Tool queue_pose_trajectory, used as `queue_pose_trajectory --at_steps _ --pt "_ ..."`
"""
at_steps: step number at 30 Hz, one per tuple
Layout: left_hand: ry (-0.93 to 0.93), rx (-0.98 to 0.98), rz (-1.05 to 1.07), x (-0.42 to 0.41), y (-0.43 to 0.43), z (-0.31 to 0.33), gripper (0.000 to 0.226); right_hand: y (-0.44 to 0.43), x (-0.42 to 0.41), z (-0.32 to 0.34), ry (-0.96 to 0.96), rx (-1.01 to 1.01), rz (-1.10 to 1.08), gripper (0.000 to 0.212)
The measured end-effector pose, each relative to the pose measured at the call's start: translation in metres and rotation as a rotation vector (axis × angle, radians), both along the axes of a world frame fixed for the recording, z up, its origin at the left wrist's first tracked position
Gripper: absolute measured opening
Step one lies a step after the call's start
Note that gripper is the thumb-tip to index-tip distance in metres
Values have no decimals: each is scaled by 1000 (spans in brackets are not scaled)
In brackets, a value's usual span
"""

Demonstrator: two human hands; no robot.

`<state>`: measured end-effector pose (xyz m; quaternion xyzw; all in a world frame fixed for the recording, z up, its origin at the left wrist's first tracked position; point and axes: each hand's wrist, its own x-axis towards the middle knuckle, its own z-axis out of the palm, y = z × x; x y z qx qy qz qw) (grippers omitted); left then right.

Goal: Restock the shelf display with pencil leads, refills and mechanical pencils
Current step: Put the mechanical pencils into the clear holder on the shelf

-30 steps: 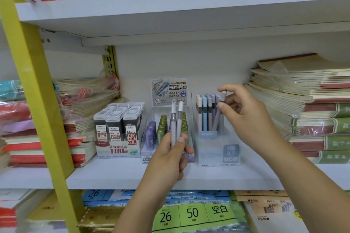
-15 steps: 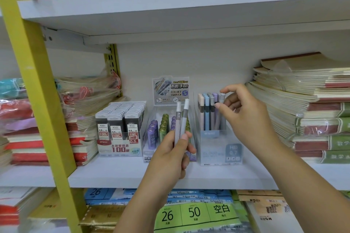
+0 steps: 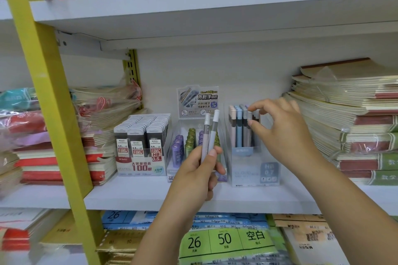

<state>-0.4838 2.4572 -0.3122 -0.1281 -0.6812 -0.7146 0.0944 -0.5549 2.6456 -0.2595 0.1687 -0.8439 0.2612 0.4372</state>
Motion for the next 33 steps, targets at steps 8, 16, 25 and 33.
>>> queue_pose_trajectory --at_steps 8,16,25,33 --pt "25 -4 -36 6 1 4 22 -6 11 -1 32 -32 -5 30" --pt "59 -42 -82 7 6 6 23 -30 53 18 -309 -319 631 31" --pt "81 -35 11 3 11 4 27 -1 44 30 39 -642 536 29" --pt "71 -73 46 -1 11 0 25 24 21 23 77 -328 275 34"
